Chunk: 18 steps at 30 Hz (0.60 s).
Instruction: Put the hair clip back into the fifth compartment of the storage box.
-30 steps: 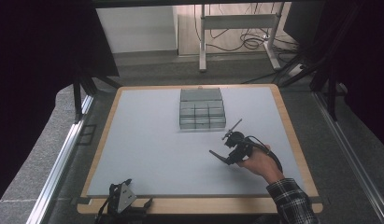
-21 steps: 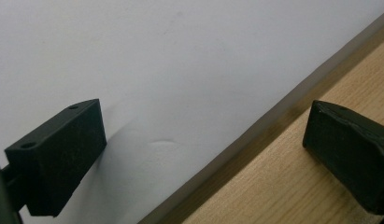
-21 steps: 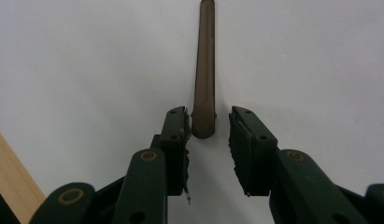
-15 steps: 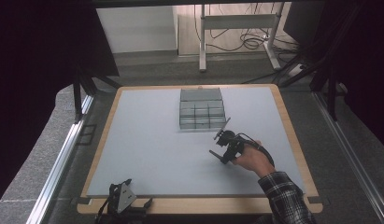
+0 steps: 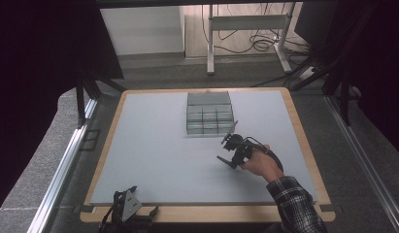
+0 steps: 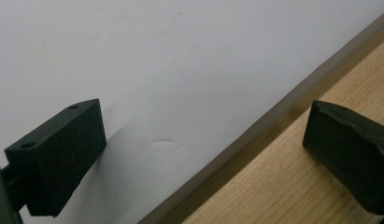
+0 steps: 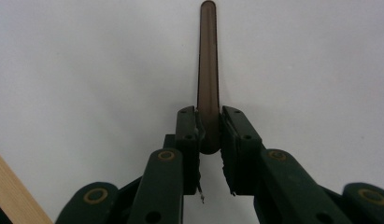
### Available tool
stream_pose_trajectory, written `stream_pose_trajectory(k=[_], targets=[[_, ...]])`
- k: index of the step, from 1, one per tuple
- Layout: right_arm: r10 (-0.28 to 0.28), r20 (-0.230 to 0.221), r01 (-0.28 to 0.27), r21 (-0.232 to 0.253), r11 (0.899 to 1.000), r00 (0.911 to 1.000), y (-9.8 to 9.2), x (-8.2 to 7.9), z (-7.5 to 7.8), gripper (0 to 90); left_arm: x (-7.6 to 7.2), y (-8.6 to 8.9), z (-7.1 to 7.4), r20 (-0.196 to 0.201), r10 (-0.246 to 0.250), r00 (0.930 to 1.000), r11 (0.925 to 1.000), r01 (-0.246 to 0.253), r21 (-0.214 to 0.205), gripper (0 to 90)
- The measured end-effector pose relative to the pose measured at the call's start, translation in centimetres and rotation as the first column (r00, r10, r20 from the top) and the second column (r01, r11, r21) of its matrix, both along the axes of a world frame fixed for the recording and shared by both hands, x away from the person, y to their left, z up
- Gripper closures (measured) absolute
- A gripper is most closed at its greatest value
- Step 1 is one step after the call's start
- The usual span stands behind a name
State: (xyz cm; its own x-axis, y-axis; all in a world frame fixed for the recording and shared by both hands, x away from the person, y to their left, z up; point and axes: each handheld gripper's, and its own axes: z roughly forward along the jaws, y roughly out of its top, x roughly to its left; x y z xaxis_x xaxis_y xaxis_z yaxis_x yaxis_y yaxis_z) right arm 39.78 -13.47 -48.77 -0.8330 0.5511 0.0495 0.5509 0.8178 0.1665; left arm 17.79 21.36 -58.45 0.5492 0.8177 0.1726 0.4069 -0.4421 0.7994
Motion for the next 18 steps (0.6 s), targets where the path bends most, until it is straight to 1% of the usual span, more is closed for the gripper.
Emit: stream_pose_trajectory(k=[3, 5, 7, 12, 13, 16, 18], targets=[[-0.007, 0.012, 0.007, 0.014, 1.0, 0.9999, 0.0, 0.1, 0.4, 76.2, 0.0, 0.0, 0.0, 0.0, 0.0, 1.0, 1.0, 0.0, 0.001, 0.0], [-0.011, 0.012, 0.01, 0.014, 1.0, 0.9999, 0.0, 0.1, 0.6, 76.2, 0.0, 0.0, 0.0, 0.001, 0.001, 1.0, 1.0, -0.001, -0.004, 0.0], [-0.02, 0.013, 0.02, 0.028, 0.999, 0.9997, 0.0, 0.3, 1.0, 76.2, 0.0, 0.0, 0.0, 0.001, 0.001, 1.0, 1.0, -0.001, -0.003, 0.0], [-0.026, 0.014, 0.026, 0.039, 0.999, 0.9996, 0.1, 0.5, 1.5, 76.4, 0.0, 0.0, 0.0, 0.001, 0.0, 1.0, 1.0, 0.0, -0.003, 0.0], [-0.02, 0.01, 0.019, 0.04, 0.999, 0.9998, 0.1, 0.6, 1.6, 76.4, 0.0, 0.0, 0.0, 0.001, 0.0, 1.0, 1.0, 0.0, -0.003, 0.0], [-0.034, 0.021, 0.033, 0.045, 0.998, 0.9992, 0.2, 0.7, 2.0, 76.5, 0.0, 0.0, 0.0, 0.001, 0.0, 1.0, 1.0, 0.0, -0.001, 0.0], [-0.031, 0.025, 0.03, 0.05, 0.998, 0.9992, 0.2, 0.8, 2.2, 76.4, 0.0, 0.0, 0.0, 0.002, 0.002, 1.0, 1.0, -0.002, -0.003, 0.0]])
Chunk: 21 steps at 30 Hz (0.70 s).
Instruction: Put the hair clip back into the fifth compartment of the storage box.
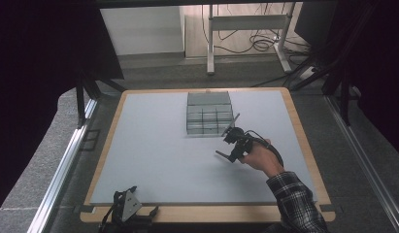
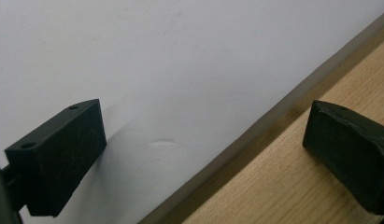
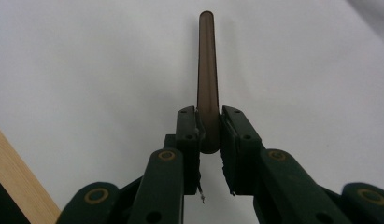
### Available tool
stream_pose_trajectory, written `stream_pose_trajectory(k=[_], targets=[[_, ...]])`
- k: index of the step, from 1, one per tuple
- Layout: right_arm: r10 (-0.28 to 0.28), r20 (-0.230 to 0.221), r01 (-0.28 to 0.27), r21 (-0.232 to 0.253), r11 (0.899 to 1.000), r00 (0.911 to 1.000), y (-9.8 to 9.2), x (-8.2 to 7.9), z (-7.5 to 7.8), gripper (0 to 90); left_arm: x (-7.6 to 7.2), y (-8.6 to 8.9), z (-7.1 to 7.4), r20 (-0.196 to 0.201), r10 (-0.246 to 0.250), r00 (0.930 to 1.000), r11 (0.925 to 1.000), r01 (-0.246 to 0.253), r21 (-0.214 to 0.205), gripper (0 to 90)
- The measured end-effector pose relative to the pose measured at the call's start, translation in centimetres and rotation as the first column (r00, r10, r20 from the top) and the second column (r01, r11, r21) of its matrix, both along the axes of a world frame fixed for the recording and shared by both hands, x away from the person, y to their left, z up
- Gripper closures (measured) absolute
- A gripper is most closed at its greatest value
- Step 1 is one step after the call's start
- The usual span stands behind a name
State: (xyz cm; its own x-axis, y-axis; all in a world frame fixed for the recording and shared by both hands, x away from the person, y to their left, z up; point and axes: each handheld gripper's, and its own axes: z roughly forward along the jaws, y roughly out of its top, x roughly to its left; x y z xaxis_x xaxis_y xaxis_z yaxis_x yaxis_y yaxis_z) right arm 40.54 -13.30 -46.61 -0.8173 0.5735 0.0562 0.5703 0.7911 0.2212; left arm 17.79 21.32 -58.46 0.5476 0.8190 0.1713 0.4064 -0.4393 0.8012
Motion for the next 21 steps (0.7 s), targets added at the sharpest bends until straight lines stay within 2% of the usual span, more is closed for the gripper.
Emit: stream_pose_trajectory(k=[11, 21], targets=[[-0.023, 0.04, 0.021, 0.042, 0.999, 0.9989, 0.0, 0.7, 2.0, 76.5, 0.0, 0.0, 0.0, 0.001, 0.002, 1.0, 1.0, -0.002, 0.002, 0.0], [-0.067, 0.09, 0.06, 0.079, 0.995, 0.9937, -0.5, 2.1, 3.7, 76.5, 0.0, 0.0, 0.0, 0.0, -0.001, 1.0, 1.0, 0.001, 0.003, 0.0]])
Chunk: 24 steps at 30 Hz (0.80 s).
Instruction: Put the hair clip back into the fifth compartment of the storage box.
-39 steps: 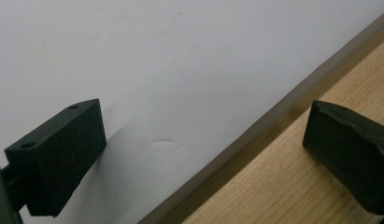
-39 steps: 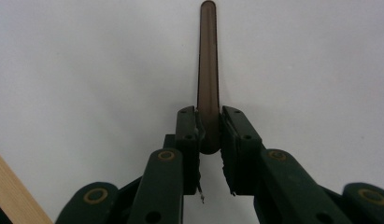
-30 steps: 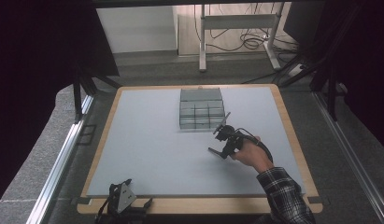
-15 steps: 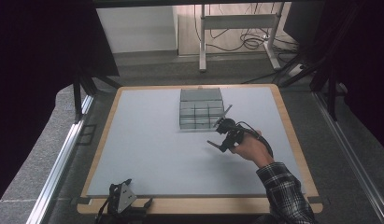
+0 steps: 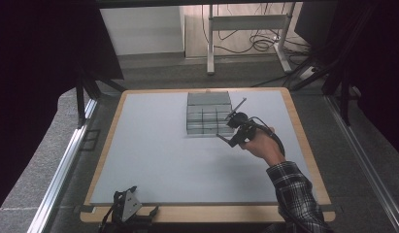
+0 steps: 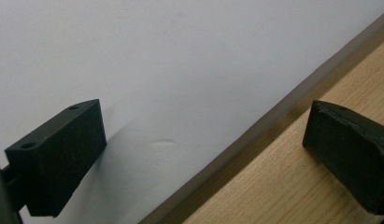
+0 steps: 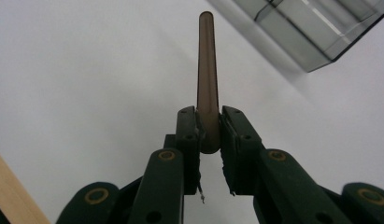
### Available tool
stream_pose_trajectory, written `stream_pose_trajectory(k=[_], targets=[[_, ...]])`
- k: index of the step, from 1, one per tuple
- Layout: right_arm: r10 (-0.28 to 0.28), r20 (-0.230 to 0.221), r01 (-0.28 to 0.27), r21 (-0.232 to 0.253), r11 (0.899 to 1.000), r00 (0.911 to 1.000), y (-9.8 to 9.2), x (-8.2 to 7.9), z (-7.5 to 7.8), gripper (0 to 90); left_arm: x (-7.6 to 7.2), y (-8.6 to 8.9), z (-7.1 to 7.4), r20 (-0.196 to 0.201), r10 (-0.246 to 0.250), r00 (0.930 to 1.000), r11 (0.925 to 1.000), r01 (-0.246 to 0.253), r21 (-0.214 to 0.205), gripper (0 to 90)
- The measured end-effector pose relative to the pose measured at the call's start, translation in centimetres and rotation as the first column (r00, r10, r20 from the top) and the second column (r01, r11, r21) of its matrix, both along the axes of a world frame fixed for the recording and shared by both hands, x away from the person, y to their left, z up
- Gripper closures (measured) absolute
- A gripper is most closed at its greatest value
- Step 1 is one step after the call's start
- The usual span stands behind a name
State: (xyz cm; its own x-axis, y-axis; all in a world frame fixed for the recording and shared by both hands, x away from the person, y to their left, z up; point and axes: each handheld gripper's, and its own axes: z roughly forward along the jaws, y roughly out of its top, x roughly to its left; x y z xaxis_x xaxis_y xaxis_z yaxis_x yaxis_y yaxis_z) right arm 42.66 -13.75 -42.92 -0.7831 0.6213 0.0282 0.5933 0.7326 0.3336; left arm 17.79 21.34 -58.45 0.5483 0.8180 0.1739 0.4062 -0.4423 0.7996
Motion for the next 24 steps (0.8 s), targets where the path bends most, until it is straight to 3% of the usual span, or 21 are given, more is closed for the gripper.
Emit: stream_pose_trajectory(k=[14, 24], targets=[[-0.048, 0.072, 0.045, 0.041, 0.998, 0.9963, 0.1, 2.1, 0.6, 76.5, 0.0, 0.0, 0.0, 0.0, 0.0, 1.0, 1.0, 0.0, -0.002, 0.0], [-0.072, 0.121, 0.064, 0.071, 0.995, 0.99, 0.7, 3.3, 0.2, 76.4, 0.0, 0.0, 0.0, -0.001, -0.002, 1.0, 1.0, 0.002, -0.002, 0.0]])
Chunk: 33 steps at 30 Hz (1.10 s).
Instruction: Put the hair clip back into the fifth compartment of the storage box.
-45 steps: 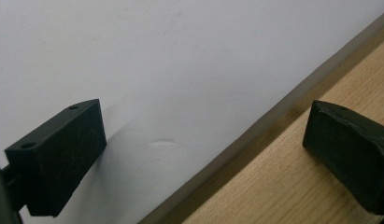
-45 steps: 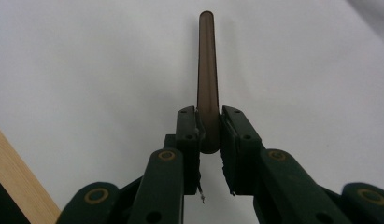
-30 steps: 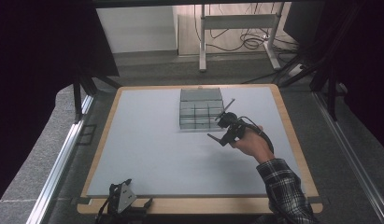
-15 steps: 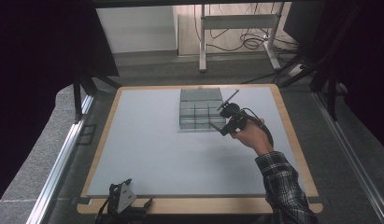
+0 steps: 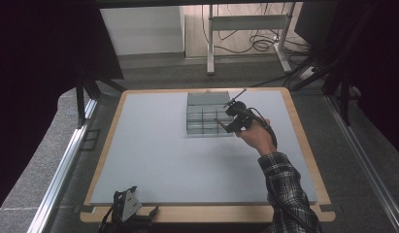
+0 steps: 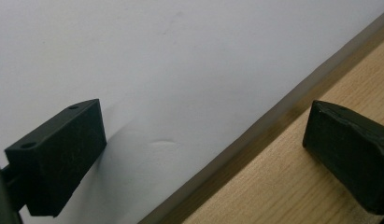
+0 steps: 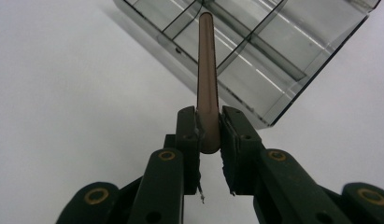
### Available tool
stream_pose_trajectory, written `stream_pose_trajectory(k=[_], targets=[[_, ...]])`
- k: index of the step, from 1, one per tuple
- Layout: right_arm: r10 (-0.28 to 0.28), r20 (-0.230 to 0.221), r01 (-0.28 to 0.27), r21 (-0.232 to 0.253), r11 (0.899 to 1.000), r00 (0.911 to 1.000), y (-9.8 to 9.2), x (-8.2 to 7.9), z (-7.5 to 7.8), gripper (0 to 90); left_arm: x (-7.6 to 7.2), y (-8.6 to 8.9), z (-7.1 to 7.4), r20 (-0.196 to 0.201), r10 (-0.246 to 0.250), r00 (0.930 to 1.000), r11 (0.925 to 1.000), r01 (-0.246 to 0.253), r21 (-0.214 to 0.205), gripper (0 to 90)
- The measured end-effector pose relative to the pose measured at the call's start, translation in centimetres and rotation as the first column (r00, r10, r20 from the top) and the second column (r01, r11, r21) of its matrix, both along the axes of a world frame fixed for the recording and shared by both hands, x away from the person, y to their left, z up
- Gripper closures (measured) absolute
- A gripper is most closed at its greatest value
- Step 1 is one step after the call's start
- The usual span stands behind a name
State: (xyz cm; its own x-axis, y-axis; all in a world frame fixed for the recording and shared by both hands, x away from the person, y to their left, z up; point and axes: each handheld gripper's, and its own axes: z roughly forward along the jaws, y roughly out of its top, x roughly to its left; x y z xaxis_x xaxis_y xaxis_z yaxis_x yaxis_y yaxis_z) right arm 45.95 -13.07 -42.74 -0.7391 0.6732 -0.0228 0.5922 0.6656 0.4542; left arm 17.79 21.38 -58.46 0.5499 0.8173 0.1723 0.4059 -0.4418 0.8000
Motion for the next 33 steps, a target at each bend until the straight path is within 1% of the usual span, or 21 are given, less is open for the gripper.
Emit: stream_pose_trajectory(k=[6, 15, 24, 26, 28, 33], targets=[[-0.008, 0.037, 0.007, 0.016, 1.0, 0.9993, 0.3, 0.6, -0.3, 76.4, 0.0, 0.0, 0.0, 0.0, 0.0, 1.0, 1.0, 0.0, 0.0, 0.0], [-0.011, 0.08, 0.008, 0.038, 0.999, 0.9968, 1.3, 1.7, -0.5, 76.4, 0.0, 0.0, 0.0, 0.0, -0.001, 1.0, 1.0, 0.001, -0.001, 0.0], [-0.005, 0.099, 0.0, 0.058, 0.998, 0.995, 2.7, 2.7, -1.3, 76.4, 0.0, 0.0, 0.0, 0.001, -0.001, 1.0, 1.0, 0.001, -0.004, 0.0], [-0.003, 0.11, -0.003, 0.058, 0.998, 0.9939, 3.0, 2.9, -1.6, 76.4, 0.0, 0.0, 0.0, 0.001, -0.002, 1.0, 1.0, 0.002, 0.001, 0.0], [-0.003, 0.111, -0.004, 0.06, 0.998, 0.9938, 3.1, 3.0, -1.7, 76.4, 0.0, 0.0, 0.0, 0.001, -0.002, 1.0, 1.0, 0.002, 0.001, 0.0], [-0.005, 0.121, -0.002, 0.056, 0.998, 0.9926, 3.8, 3.6, -2.6, 76.4, 0.0, 0.0, 0.0, 0.001, -0.001, 1.0, 1.0, 0.001, -0.005, 0.0]])
